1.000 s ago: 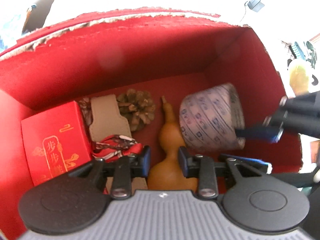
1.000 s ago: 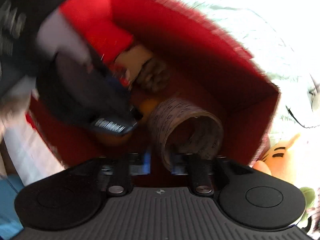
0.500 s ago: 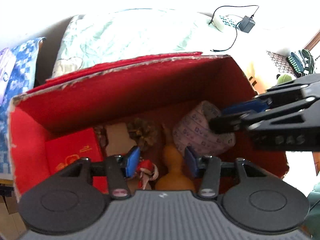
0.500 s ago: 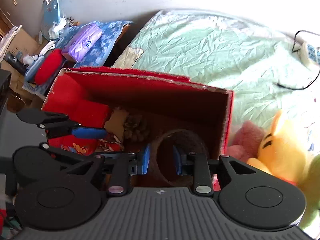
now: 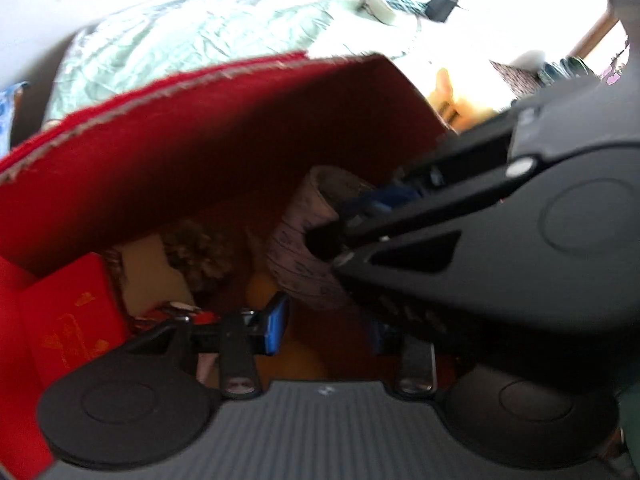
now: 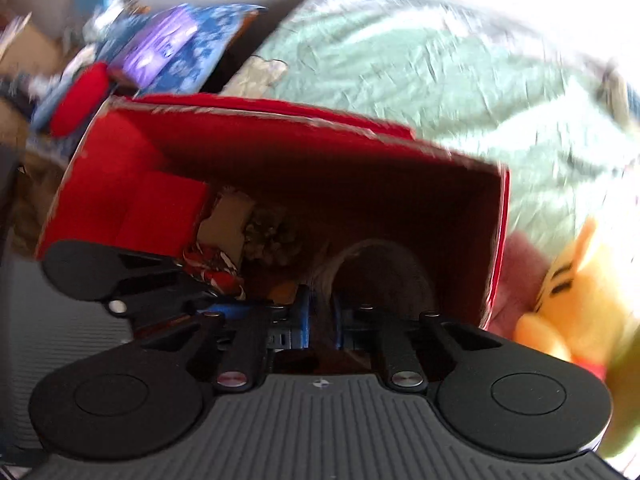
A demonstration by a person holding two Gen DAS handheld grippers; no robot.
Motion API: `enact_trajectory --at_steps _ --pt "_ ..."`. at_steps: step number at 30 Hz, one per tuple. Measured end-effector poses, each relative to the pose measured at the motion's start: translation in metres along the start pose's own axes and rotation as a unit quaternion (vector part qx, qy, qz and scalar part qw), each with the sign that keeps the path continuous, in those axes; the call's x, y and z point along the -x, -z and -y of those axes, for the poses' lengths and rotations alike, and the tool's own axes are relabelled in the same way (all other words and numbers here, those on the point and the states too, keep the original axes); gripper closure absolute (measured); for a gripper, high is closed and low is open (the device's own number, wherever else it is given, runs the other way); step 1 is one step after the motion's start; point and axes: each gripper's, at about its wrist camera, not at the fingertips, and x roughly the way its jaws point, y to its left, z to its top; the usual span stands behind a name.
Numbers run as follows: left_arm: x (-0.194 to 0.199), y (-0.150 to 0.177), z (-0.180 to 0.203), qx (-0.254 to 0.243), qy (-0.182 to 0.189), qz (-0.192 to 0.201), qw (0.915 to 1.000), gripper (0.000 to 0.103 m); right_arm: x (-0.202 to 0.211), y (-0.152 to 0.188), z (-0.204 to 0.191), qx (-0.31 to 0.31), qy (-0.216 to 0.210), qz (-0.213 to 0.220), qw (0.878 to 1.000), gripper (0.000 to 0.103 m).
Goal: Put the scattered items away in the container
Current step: 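Withdraw the open right tool up out of the red box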
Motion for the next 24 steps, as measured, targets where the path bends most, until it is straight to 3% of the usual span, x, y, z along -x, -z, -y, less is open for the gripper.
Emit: enact_trajectory --at_steps 9,11,18,24 --pt "-0.007 0.010 -0.010 -0.005 0.039 -0.028 0.9988 0.065 -0.002 0.006 -0.015 0.095 0.011 -0.023 0.995 0.093" --pt "-0.003 0.013 -0.009 -0.012 0.030 -0.020 0.9993 0.065 -0.005 0.010 -0.017 0.115 0.006 -0.038 0.993 0.094" --pt "0.020 0.021 -0.019 -0.016 0.015 0.002 0.9998 0.061 -0.013 0.020 -0.012 0.127 -0.005 -0.063 0.990 0.093" --pt "0.035 0.025 -0.033 0.003 0.010 0.025 0.9996 0.061 -0.015 0.021 -0.005 0.102 -0.020 -0.047 0.994 0.087"
